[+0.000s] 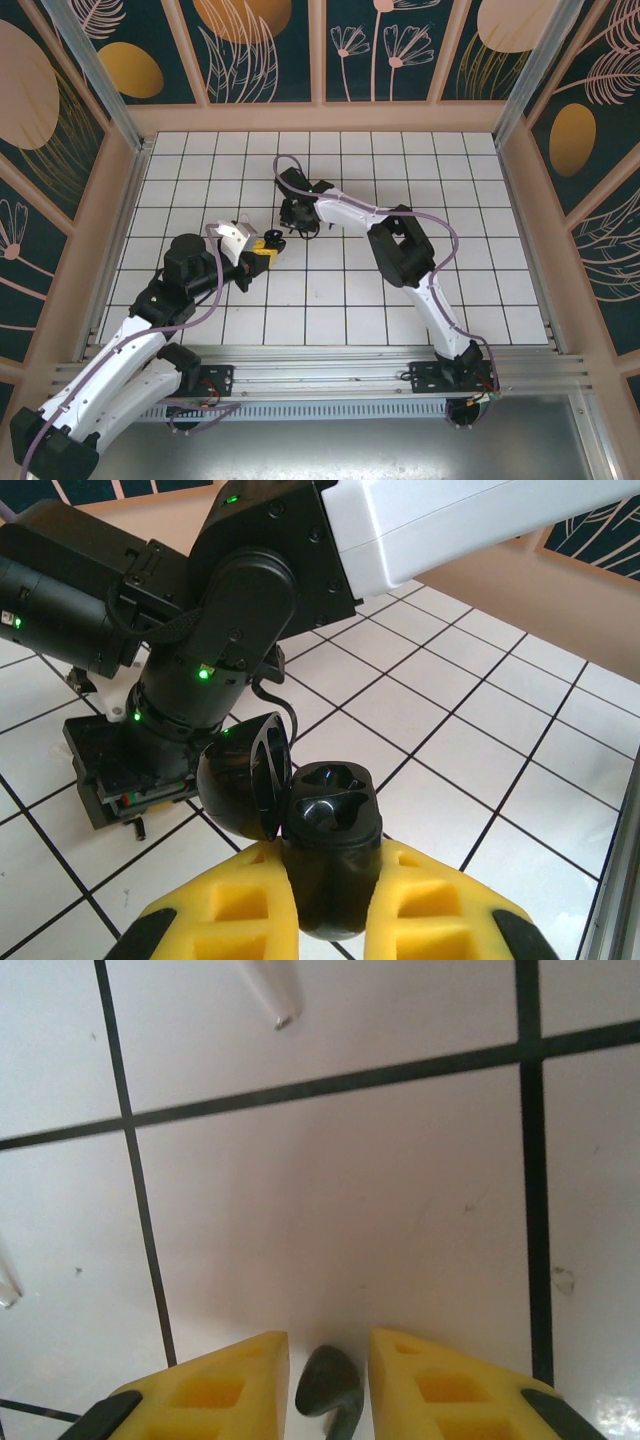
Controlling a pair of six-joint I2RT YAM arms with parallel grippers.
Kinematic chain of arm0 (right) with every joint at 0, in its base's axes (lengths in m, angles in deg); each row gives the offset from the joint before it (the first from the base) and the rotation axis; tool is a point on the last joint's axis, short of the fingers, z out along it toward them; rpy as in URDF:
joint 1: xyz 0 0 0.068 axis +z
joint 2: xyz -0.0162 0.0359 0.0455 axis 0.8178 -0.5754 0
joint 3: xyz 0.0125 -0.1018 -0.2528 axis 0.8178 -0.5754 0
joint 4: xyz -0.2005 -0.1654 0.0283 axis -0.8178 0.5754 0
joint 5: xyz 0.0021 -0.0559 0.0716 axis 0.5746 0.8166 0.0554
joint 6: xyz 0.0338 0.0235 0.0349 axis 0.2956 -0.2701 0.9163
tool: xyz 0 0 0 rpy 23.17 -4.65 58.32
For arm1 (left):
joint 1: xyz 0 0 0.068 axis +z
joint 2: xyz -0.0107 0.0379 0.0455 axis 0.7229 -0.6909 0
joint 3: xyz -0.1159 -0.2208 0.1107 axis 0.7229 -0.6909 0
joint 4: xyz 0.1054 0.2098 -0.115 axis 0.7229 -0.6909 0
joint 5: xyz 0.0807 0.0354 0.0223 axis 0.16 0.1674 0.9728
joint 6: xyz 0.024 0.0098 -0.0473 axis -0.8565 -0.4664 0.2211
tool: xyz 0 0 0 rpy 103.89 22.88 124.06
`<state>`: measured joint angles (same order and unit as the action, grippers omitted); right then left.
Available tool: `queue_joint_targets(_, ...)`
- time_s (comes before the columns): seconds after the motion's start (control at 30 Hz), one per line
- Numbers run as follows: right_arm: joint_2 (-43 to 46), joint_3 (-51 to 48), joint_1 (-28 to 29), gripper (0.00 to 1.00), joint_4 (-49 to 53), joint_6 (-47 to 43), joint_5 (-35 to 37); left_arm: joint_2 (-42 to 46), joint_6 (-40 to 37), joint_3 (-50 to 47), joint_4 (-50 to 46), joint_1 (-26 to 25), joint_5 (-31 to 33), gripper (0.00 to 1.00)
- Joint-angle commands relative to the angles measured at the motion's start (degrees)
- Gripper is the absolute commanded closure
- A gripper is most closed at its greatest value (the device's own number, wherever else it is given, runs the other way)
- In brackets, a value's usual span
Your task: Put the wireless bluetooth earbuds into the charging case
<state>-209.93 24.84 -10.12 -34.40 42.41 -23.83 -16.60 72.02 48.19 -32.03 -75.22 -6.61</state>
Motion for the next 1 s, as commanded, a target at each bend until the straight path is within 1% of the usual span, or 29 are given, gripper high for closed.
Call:
queue_joint_targets(0.0, -1.6, 1.5, 1.1, 0.73, 4.8, -1.9, 2.2, 0.9, -1.0, -0.8, 0.8, -0.2, 0.4, 1.00)
queue_joint_targets(0.13, -2.0, 2.2, 1.4, 0.73, 6.1, -2.7, 2.7, 0.9, -1.0, -0.8, 0.8, -0.2, 0.4, 1.00)
queue_joint_targets(0.33, -2.4, 3.8, 1.5, 0.84, 7.7, -4.0, 4.1, 1.3, -0.8, -1.0, 0.8, -0.2, 0.3, 1.00)
queue_joint_targets(0.4, -2.1, 4.6, 1.5, 0.87, 8.2, -4.7, 5.1, 1.3, -0.6, -1.0, 0.9, -0.2, 0.2, 1.00)
queue_joint_targets(0.53, -0.2, 5.4, 1.5, 0.88, 9.1, -6.6, 8.1, 1.2, -0.2, -1.1, 1.8, -0.2, -0.8, 1.00)
queue_joint_targets(0.73, 5.7, 4.1, 1.5, 0.89, 11.1, -9.2, 15.9, 0.2, 0.9, -1.0, 3.8, -0.2, -2.8, 1.00)
queue_joint_targets(0.83, 10.5, 1.3, 1.4, 0.90, 10.9, -10.0, 19.1, -1.2, 2.0, -1.0, 5.9, -0.2, -4.3, 1.00)
queue_joint_targets(0.97, 18.4, -4.0, 2.0, 0.90, 8.6, -10.8, 22.6, -3.7, 4.0, -1.6, 11.4, -0.2, -6.9, 1.00)
